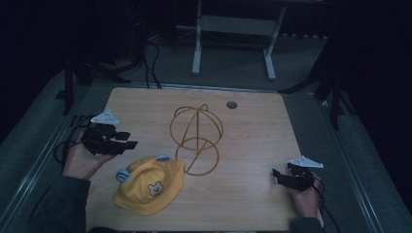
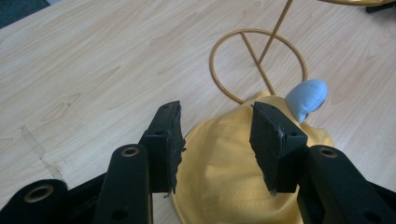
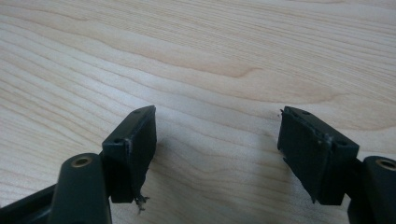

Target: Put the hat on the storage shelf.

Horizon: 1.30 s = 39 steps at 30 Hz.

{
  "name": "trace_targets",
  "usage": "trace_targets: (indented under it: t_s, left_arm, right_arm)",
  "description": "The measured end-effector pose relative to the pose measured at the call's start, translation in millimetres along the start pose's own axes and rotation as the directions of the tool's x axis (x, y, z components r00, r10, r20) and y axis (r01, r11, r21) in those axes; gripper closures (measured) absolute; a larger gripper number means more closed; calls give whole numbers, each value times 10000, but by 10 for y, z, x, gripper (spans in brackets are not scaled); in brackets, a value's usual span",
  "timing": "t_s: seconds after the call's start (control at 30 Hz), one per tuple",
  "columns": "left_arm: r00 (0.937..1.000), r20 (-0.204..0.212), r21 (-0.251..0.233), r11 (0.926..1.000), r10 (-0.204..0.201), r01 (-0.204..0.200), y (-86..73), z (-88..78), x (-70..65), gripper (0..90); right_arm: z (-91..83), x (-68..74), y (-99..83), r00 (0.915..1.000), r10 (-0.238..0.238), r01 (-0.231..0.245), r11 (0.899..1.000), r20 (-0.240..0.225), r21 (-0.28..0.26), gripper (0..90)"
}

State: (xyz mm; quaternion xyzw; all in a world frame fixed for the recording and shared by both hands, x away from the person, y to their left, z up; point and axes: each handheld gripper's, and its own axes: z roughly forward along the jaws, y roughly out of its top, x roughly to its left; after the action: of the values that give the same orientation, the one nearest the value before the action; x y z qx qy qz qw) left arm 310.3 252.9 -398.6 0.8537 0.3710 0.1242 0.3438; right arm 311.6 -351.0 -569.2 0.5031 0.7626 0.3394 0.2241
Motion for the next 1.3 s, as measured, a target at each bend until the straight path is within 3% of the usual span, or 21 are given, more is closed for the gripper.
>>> trace_targets:
  t_s: [0.77,1.2,1.3]
  left_arm:
    - [9990,324,643,9974,298,-318,67,7,-133,532]
    - [9966,556,1186,9907,604,-667,140,27,-228,533]
    - [9943,769,1522,9847,742,-853,135,61,-252,535]
  right_arm:
    - [0,0,0,10000,7,-7,10000,-1,1,280]
    - [2,-1,1,10000,-15,15,10000,-5,-1,276]
    - [2,-1,2,10000,-14,14,10000,-5,0,277]
